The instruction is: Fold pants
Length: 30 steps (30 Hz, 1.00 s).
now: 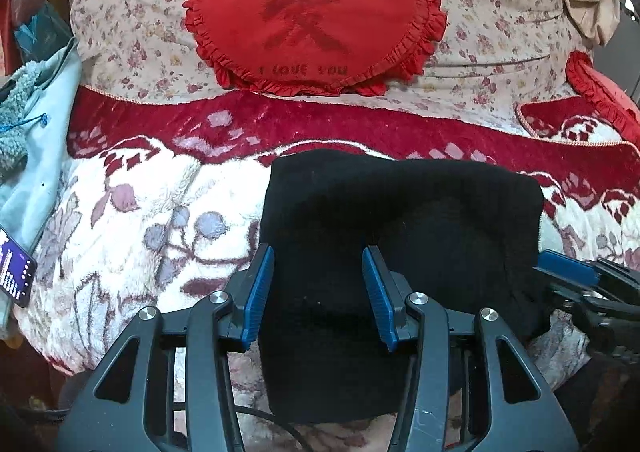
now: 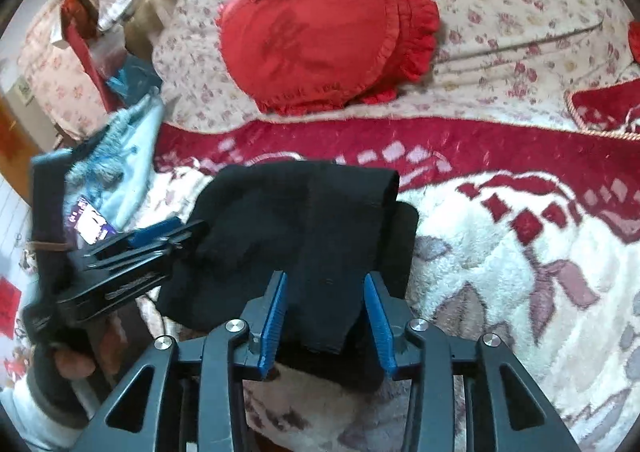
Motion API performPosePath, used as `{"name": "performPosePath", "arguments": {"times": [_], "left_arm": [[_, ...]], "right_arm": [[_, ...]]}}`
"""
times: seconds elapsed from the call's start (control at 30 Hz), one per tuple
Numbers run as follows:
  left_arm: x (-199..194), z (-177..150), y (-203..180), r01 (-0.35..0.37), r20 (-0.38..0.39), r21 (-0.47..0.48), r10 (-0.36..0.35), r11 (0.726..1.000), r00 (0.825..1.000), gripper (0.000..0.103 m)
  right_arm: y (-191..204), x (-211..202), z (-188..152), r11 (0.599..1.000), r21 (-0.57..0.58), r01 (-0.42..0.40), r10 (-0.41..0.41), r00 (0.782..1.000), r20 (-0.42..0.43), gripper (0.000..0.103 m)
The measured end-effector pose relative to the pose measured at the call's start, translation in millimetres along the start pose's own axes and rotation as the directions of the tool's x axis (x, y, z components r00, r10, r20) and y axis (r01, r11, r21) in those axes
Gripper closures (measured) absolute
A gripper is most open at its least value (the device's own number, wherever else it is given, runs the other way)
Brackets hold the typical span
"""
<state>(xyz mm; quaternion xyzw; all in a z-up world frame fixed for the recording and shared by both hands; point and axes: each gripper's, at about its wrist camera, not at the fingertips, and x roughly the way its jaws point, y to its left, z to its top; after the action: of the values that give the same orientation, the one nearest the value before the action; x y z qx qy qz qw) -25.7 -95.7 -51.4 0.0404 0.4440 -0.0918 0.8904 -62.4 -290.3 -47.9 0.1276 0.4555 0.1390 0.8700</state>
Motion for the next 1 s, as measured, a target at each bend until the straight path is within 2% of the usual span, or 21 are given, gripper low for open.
{"name": "performPosePath", "arguments": {"times": [0.03, 0.1, 0.17, 0.33, 0.47, 0.53, 0.57, 0.6, 0.63, 0.73, 0.9, 1.0], "left_arm": [[0, 0, 0, -0.004, -0.001, 0.003, 0.004, 1.0, 1.0, 0.058], [-1, 0, 0, -0.005, -0.005, 0.005, 0.005, 1.0, 1.0, 0.058], [-2, -1, 1, 0.003, -0.007, 0.0, -0.003, 1.0, 1.0, 0.058], [1, -3, -2, -0.014, 0.002, 0.0, 0.014, 1.0, 1.0, 0.058], [0, -2, -3, -0.021, 0.002, 0.016, 0.021, 1.0, 1.0, 0.058], [-2, -1, 0, -0.013, -0.001, 0.01, 0.014, 1.0, 1.0, 0.058], [-4, -1, 1, -0.011, 0.0, 0.006, 0.011, 1.0, 1.0, 0.058], [-5, -1, 2, -0.01, 0.002, 0.005, 0.01, 1.0, 1.0, 0.058], [-7, 0, 3, -0.011, 0.005, 0.004, 0.011, 1.0, 1.0, 0.058], [-9, -1, 5, -0.017, 0.007, 0.002, 0.017, 1.0, 1.0, 0.058], [-11, -1, 8, -0.017, 0.001, -0.001, 0.017, 1.0, 1.0, 0.058], [-13, -2, 10, -0.019, -0.001, -0.003, 0.019, 1.0, 1.0, 0.058]], "right_arm": [[2, 6, 1, 1.0, -0.01, 0.011, -0.012, 1.0, -0.006, 0.066], [5, 4, 1, 0.999, -0.031, 0.031, -0.031, 1.0, 0.003, 0.087], [6, -4, 1, 0.998, -0.053, 0.032, -0.031, 0.999, 0.022, 0.092], [1, -4, -6, 0.995, -0.068, 0.068, -0.069, 0.998, -0.014, 0.094], [-6, -6, -6, 0.999, -0.022, 0.048, -0.048, 0.999, 0.007, 0.094], [-7, -14, -2, 0.999, -0.009, 0.04, -0.04, 0.998, 0.039, 0.092], [-7, -19, 0, 0.999, -0.002, 0.032, -0.032, 0.997, 0.064, 0.085], [-8, -23, 2, 1.0, 0.006, 0.021, -0.021, 0.997, 0.08, 0.068], [-9, -27, 4, 1.0, 0.027, -0.004, 0.001, 0.995, 0.1, 0.061], [-9, -28, 6, 0.998, 0.052, -0.043, 0.037, 0.994, 0.105, 0.059], [7, -22, 10, 1.0, 0.002, -0.03, 0.03, 0.996, 0.084, 0.059], [9, -17, 10, 1.0, -0.005, 0.008, -0.007, 0.998, 0.065, 0.059]]}}
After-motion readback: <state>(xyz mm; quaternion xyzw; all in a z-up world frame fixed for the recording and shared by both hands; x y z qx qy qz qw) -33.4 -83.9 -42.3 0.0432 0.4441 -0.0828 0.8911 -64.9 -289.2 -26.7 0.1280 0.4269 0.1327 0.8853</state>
